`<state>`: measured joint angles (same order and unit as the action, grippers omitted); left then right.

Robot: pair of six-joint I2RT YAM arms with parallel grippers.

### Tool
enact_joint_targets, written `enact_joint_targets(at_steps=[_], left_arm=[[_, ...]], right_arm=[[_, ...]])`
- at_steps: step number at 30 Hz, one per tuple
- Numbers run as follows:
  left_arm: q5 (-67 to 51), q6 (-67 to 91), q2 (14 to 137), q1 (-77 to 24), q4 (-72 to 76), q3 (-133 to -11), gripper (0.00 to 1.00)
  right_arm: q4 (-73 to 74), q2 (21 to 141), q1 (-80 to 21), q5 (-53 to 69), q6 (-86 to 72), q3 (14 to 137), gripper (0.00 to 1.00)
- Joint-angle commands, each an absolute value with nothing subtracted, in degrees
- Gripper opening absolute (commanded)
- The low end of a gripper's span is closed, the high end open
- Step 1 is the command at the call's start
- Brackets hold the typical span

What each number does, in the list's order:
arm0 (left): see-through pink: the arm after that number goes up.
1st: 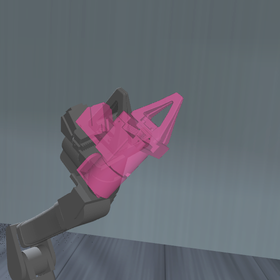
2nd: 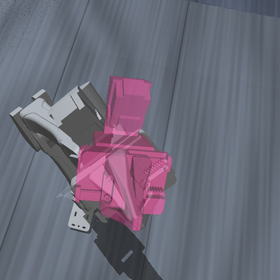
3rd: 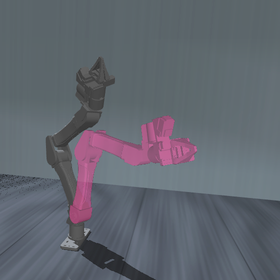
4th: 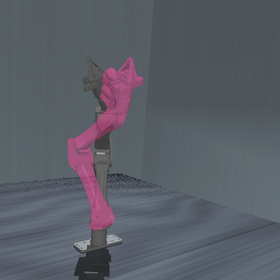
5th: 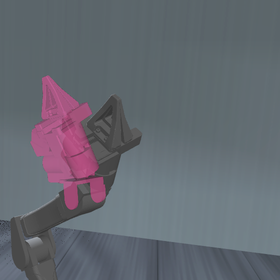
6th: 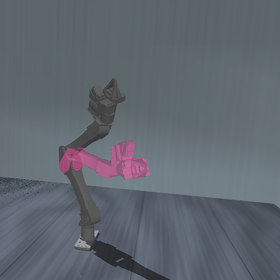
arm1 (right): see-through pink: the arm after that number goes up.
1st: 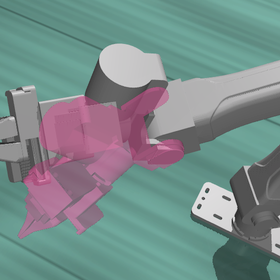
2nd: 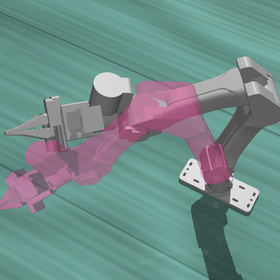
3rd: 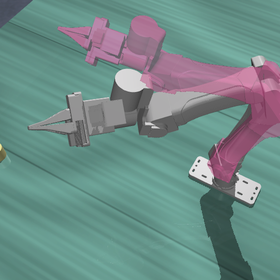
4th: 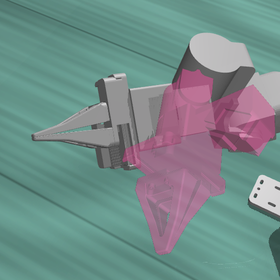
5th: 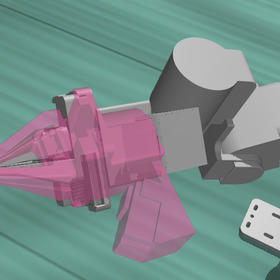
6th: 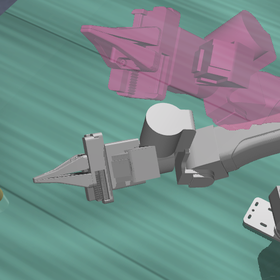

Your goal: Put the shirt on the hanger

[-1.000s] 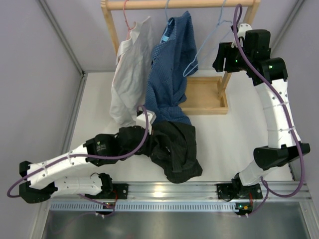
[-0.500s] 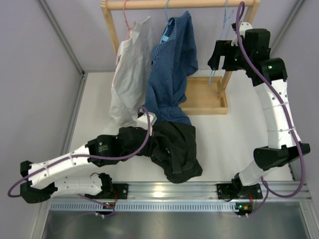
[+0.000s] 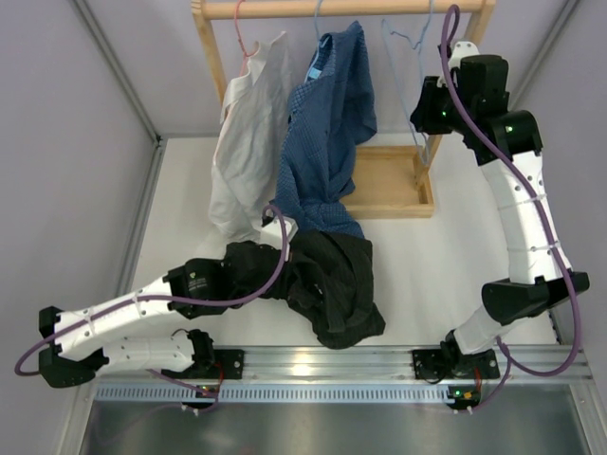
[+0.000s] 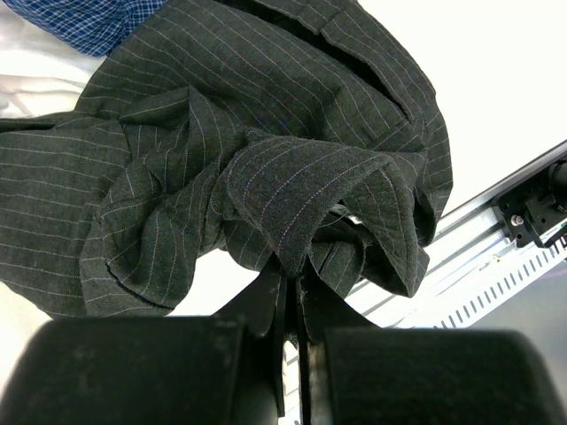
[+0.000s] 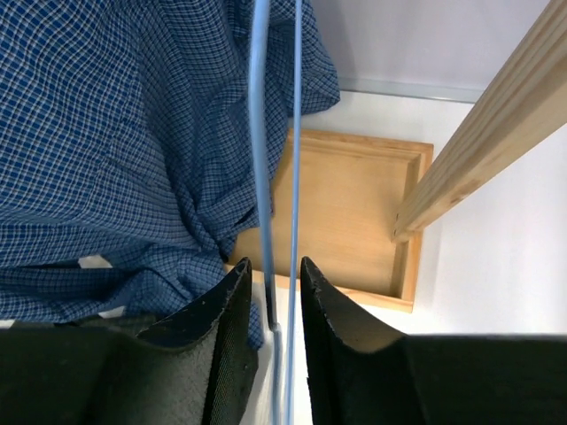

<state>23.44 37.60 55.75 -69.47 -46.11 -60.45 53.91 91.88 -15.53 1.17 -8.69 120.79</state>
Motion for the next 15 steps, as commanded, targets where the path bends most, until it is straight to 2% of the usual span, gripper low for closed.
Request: enact_joint_targets(at_steps=[1,8,11,12,15], left_arm=[[24.52,38.06,53.97,-69.35,-43.33,-59.86,0.00],[24.52,38.06,53.70,-69.35,-43.33,-59.77,0.00],[24.43,38.06,53.26,-69.35,-43.33,-59.59,0.00],[24.43,38.06,53.26,-69.35,-43.24,-59.50,0.00],[24.61,38.14,52.82,-69.35,-43.33,-59.50,0.00]], right_arm=[[49.66,92.11,-16.44,-2.02,-6.77,120.68,0.28],[48.34,94.22,-16.52,-2.46,-4.40,119.00,0.26],[48.08,94.22,-16.70,-3.16,-3.87,118.31,0.19],[47.90,94.13,-16.79,-3.43,-3.69,118.13,0.12],[47.46,93.43,-17.05,-3.69,-3.08,117.69,0.06]])
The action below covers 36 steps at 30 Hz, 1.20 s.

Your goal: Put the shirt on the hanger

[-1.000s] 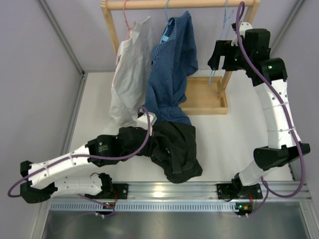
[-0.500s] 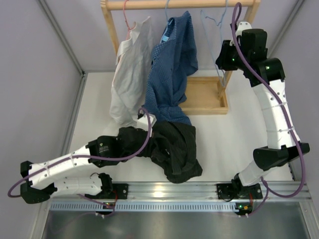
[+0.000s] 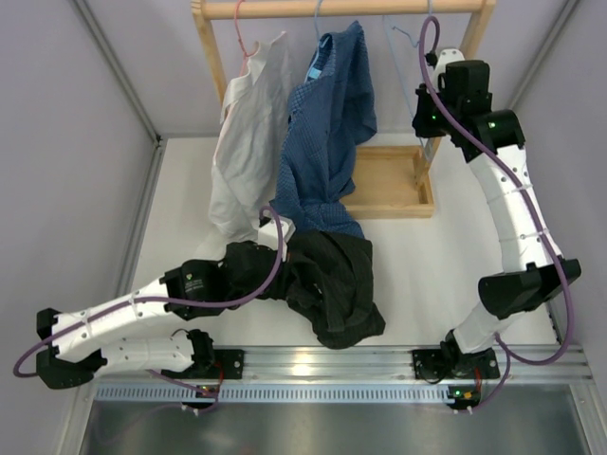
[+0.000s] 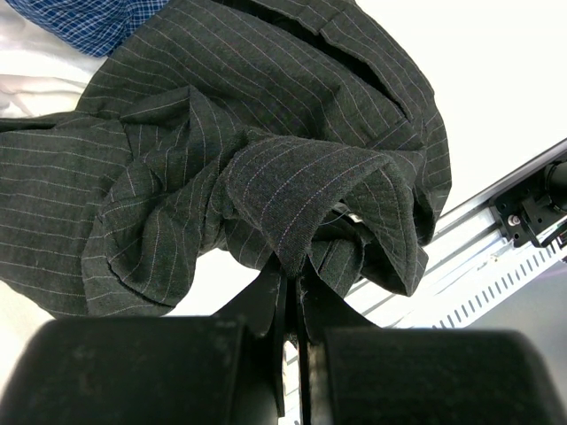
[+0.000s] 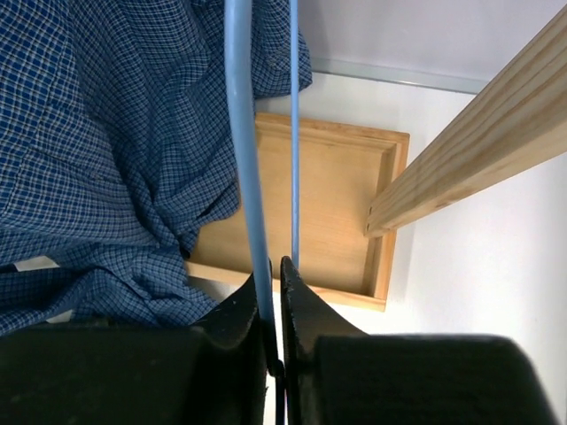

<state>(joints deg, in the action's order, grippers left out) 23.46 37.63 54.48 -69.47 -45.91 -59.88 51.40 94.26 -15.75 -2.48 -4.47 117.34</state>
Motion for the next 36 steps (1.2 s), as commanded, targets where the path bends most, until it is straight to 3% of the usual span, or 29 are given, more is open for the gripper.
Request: enact_joint_targets(at_steps=[1,5,36], left_arm=[[24.61,38.14,52.65,-69.35,-43.42,-59.50,0.00],[24.79,38.32,52.47,-69.35,-43.33,-59.50,0.00],[27.07,38.23,52.65,-69.35,-43.33,-59.68,0.00]], right_arm=[[47.46,93.25,-17.05,-3.95,-2.90,117.95,0.04],[46.76,92.46,-17.14,-4.04,-2.81,117.51,0.00],[42.29,86.13,-17.31,1.84,-1.93,125.60,0.00]])
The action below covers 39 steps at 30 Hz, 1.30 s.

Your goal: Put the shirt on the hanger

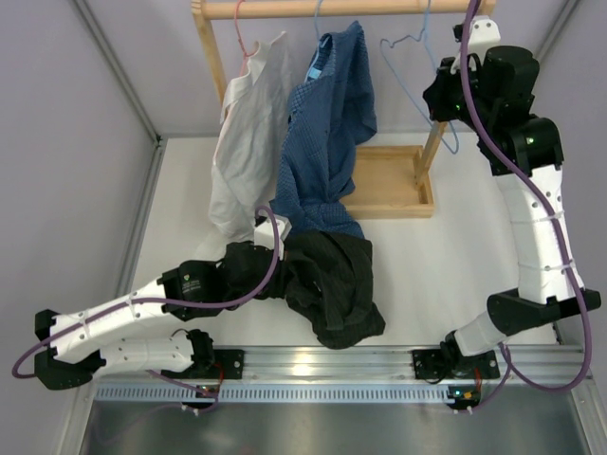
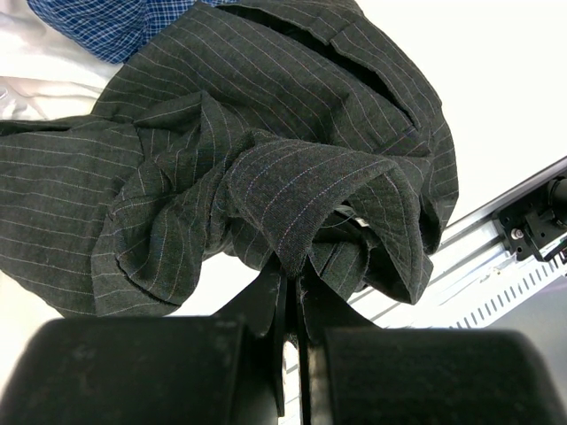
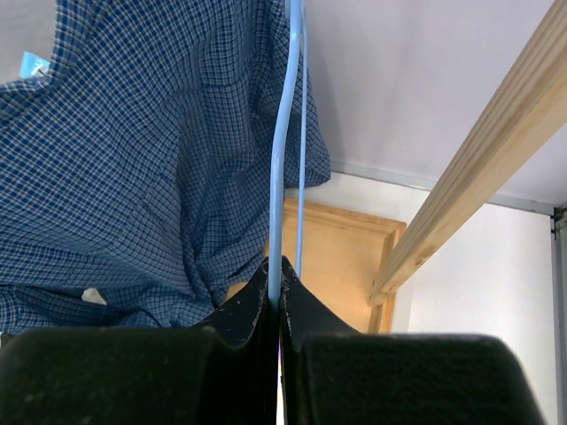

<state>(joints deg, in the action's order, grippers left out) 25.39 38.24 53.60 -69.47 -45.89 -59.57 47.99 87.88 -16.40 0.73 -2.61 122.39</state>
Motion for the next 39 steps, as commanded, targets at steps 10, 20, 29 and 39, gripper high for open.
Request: enact_joint_targets(at_steps=[10,20,29,39], left_arm=[[31.72,39.99,52.47,-69.35,-43.33,-60.90,0.00],[21.20,37.10,61.77,-49.85,-40.88,-66.00,0.00],[13.63,35.77,70.92,-43.42,-35.95,-67.33,0.00],[7.39,36.56,71.11,-43.33,-32.26,-66.54,0.00]], right_arm=[[41.21,80.78,-17.31,6.85,-2.72,120.44,0.00],[49.20,46.63,-17.31,34.92,-5.36,78.86,0.00],[56.95,26.73,-19.25,47.73,-8.43,64.25,0.00],[53.53,30.58,-19.34,44.22,-9.40,63.29,0.00]])
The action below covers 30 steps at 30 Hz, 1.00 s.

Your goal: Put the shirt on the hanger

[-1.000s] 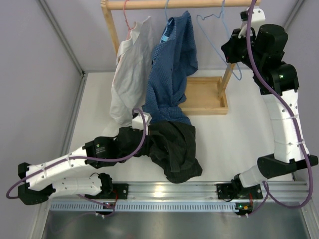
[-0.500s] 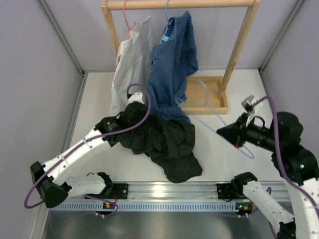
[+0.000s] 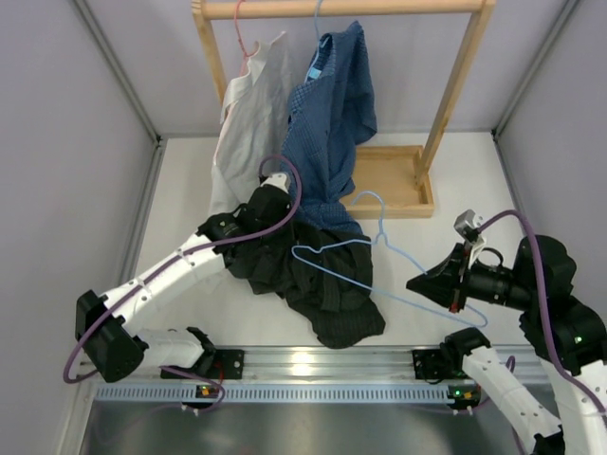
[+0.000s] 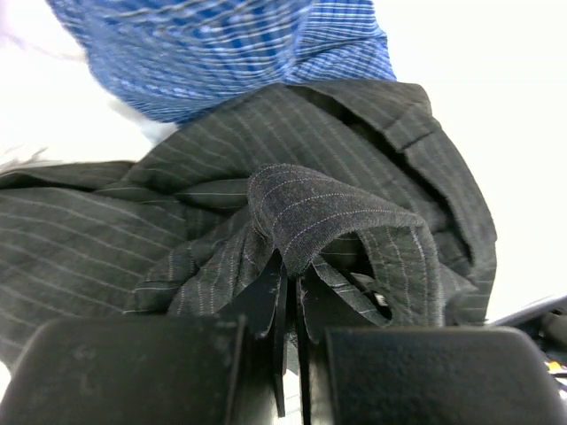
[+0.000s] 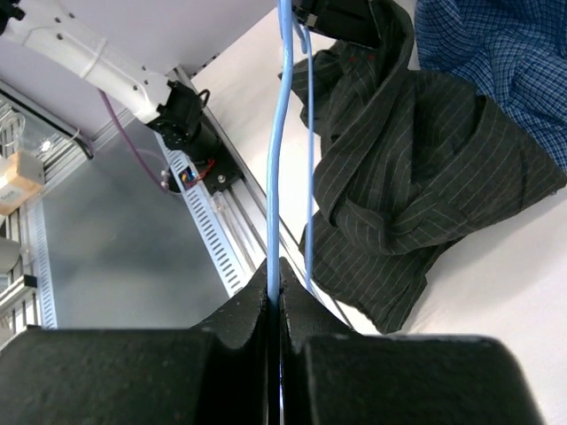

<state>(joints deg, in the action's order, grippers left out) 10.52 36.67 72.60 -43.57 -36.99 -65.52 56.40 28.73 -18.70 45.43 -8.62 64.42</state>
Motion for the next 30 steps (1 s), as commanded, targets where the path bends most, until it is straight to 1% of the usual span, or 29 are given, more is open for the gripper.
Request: enact_joint_targets(at_steps=[1,6,13,15,17,19,20,23,25,26,29,30], left_arm=[[7.21,36.74,70.76,-43.33,-31.99,-66.01,0.00],[7.56,36.39,69.52,-43.33,-31.73,-63.81,0.00],[5.11,35.69,69.17,-43.33,-31.73,-64.42,0.00],[3.00,34.28,68.56,-43.50,-31.21,-64.95,0.00],[-3.57,30.18,67.77,-43.77,-29.80,-65.56,0.00],[-6.58,27.00,66.54,-45.08,-29.97,-66.79,0.00],[-11.12,23.50,66.01,-45.44,-30.06,-67.14,0.00],[-17.81,19.53,62.41,-46.05,-30.84,-67.41,0.00],[-19.24,17.50,59.78,-46.05,-32.16,-67.85,0.00],[-20.03,16.71,59.16,-46.14,-33.04,-68.72,0.00],[-22.41,14.60,57.57,-46.32,-37.52,-72.14,0.00],[-22.85,14.07,57.39,-46.49,-39.79,-73.20,0.00]], right_arm=[[53.26,30.93,-19.34,43.25,-9.14,63.02,0.00],[53.09,32.96,-19.34,39.12,-8.09,63.19,0.00],[51.86,34.54,-19.34,37.35,-7.82,62.67,0.00],[50.37,35.68,-19.34,40.50,-8.52,61.27,0.00],[48.08,36.99,-19.25,46.54,-7.66,59.16,0.00],[46.68,37.79,-19.69,48.51,-7.65,57.84,0.00],[45.02,38.32,-19.86,50.26,-7.73,56.70,0.00],[42.11,39.63,-20.30,54.90,-8.35,55.11,0.00],[39.48,39.99,-20.39,58.17,-9.75,54.23,0.00],[37.72,39.99,-20.65,61.75,-10.45,53.71,0.00],[27.72,40.25,-23.28,68.09,-14.31,51.77,0.00],[23.34,39.99,-25.90,68.03,-18.85,50.29,0.00]])
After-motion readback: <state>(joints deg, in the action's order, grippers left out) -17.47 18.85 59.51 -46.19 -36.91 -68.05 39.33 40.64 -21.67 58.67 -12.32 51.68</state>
